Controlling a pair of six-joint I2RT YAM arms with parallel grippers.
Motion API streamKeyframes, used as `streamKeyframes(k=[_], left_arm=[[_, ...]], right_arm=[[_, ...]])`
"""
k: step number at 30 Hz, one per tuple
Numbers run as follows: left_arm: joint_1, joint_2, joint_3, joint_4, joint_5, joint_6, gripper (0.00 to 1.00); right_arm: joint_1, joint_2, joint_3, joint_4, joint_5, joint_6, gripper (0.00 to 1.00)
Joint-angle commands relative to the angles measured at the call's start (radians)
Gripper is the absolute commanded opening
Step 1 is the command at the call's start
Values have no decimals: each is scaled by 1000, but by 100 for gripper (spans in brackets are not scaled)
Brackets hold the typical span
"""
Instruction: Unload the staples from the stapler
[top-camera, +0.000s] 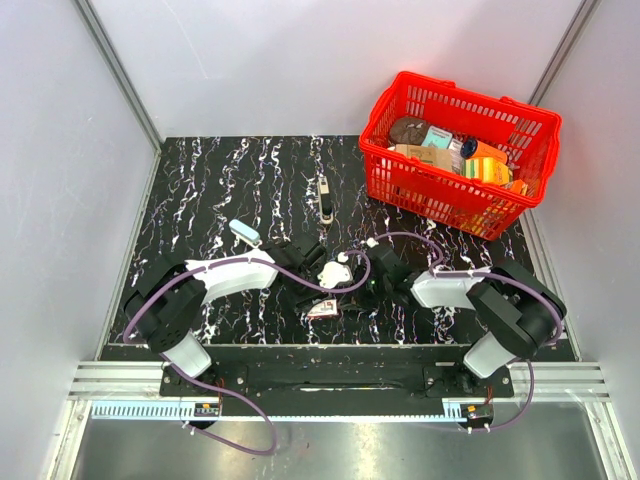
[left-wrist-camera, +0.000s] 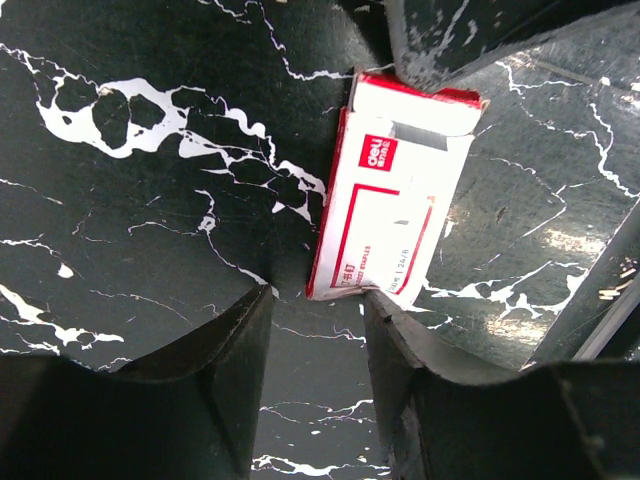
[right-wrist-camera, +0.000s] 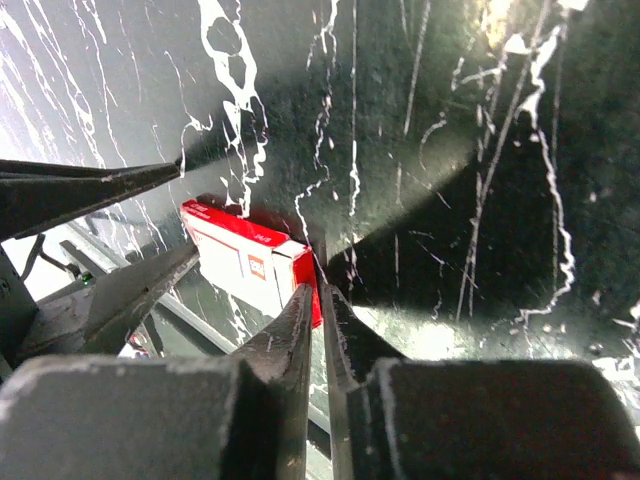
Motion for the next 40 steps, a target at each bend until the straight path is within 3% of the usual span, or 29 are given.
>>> streamKeyframes(k=[1,11,14,16,19,22,25,33,40], left_arm=[[-8,-3,-8,57,14,-12,46],[-3,-11,17,46,-27,-14,46],[31,-31,25,18,-38,-11,48],[57,-48,31,0,-46,-6,50],[90,-78,48,-49,-69,2,58],[129,-133,74,-104,-55,3,86],[152,-190,104,-150,-31,-7,98],[252,-408,224,-249,33,-49,99],[366,-540,247,-272,5,-78,99]], right_arm=[[31,54,49,-5,45,2,14],[48,45,83,-71,80,-16,16],[48,-12,80,-134,127,-42,21],[46,-39,77,-192,147,-56,31],[42,-78,80,-241,173,-71,39],[31,-121,86,-287,191,-96,47],[22,-160,104,-332,208,-123,55],[13,-207,306,-520,260,-243,85],[14,-214,486,-609,341,-318,91]])
